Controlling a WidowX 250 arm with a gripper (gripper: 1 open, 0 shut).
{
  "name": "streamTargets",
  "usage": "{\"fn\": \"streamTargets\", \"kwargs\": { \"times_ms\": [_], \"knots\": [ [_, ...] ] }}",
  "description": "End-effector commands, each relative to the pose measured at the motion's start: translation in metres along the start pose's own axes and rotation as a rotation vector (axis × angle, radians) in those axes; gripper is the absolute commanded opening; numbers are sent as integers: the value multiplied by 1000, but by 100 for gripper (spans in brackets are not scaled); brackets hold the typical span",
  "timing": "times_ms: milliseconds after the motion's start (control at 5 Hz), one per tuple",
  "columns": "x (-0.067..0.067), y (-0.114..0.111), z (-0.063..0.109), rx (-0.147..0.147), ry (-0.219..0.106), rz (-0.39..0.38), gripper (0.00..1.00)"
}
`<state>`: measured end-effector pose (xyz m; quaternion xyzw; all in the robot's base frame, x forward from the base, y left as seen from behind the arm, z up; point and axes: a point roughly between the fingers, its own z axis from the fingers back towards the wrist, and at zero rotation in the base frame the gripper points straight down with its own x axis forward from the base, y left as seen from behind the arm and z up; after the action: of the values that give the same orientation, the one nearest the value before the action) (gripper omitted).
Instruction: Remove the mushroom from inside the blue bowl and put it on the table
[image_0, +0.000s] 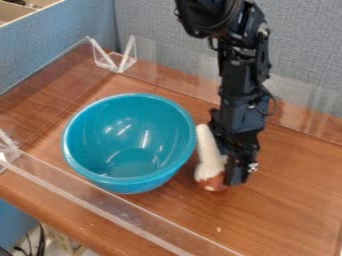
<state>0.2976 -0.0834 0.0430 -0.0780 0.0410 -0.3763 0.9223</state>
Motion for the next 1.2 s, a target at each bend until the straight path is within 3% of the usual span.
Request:
{"fn": "streamTargets", "kwargs": {
  "times_ms": [0, 400, 1000],
  "knots": [
    [12, 0, 15, 35, -53, -30, 0],
    [23, -2, 2, 26, -52, -40, 0],
    [36, 2, -9, 10, -65, 49, 0]
  ]
}}
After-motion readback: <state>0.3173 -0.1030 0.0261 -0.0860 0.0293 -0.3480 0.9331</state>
